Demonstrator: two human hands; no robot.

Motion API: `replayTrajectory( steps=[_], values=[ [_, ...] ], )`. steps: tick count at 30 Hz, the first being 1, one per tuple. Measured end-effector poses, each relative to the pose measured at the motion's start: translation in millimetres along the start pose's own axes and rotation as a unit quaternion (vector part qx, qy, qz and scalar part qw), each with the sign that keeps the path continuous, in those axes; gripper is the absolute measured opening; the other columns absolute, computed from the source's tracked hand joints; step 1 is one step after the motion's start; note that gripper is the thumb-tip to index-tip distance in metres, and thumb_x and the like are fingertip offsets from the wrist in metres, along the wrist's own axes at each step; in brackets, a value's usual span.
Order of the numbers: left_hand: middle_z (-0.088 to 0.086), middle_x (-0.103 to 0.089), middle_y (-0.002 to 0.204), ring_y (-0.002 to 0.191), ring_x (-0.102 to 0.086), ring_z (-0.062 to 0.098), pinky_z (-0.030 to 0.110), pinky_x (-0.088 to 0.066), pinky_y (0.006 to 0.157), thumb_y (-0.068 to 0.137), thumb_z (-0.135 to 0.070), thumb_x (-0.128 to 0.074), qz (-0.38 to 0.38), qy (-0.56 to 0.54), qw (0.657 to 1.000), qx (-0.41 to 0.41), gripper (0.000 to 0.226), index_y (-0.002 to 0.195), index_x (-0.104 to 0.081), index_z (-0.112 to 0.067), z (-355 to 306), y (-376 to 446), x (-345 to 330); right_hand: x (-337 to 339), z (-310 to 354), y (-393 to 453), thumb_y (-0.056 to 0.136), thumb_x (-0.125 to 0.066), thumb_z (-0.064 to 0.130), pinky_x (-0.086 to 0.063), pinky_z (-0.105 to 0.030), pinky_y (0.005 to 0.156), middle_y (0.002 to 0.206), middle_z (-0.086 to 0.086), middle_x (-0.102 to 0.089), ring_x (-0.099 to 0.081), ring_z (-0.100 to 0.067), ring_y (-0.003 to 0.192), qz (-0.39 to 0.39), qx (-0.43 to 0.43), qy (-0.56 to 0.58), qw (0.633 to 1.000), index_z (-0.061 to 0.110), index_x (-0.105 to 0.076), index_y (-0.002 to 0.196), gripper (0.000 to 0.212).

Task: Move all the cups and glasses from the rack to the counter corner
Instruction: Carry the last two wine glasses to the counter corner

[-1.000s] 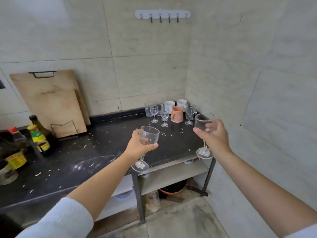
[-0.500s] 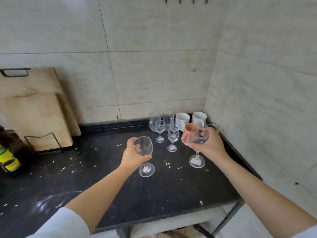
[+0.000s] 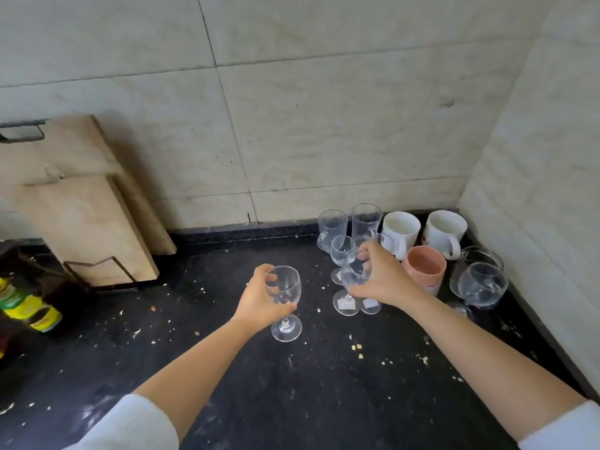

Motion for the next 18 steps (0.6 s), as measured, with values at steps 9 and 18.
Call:
replayTrajectory(
  steps=[9, 18],
  values=[
    [-0.006, -0.039, 0.119, 0.107, -0.042, 0.002, 0.014, -0.038, 0.081, 0.066, -0.004, -0.073, 0.163, -0.009, 0.984, -0.074, 0.075, 0.128, -0.033, -0.017, -27.4, 19.2, -103.4, 16.3, -89.2, -30.3, 0.067, -0.072, 0.014, -0.041, -0.019, 0.070, 0.110, 0.000, -0.051, -0.050, -0.012, 0.093, 0.006, -0.106, -0.077, 0.991, 0.016, -0.046, 0.111, 0.052],
    [-0.007, -0.043, 0.111, 0.096, -0.049, 0.011, 0.012, -0.043, 0.062, 0.065, -0.001, -0.071, 0.106, -0.048, 0.993, -0.036, 0.070, 0.124, -0.036, -0.019, -38.3, 53.9, -124.9, 9.7, -133.2, -13.4, 0.071, -0.068, 0.015, -0.046, -0.028, 0.080, 0.124, -0.008, -0.052, -0.059, -0.023, 0.105, -0.048, -0.162, -0.076, 0.983, 0.013, -0.045, 0.120, 0.054]
  ],
)
Point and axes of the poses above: each hand's wrist, its own y-axis towards the middle knuckle, its own x-axis out of the back of the hand, z = x × y, the point moved 9 cm from there along y, towards the middle knuckle
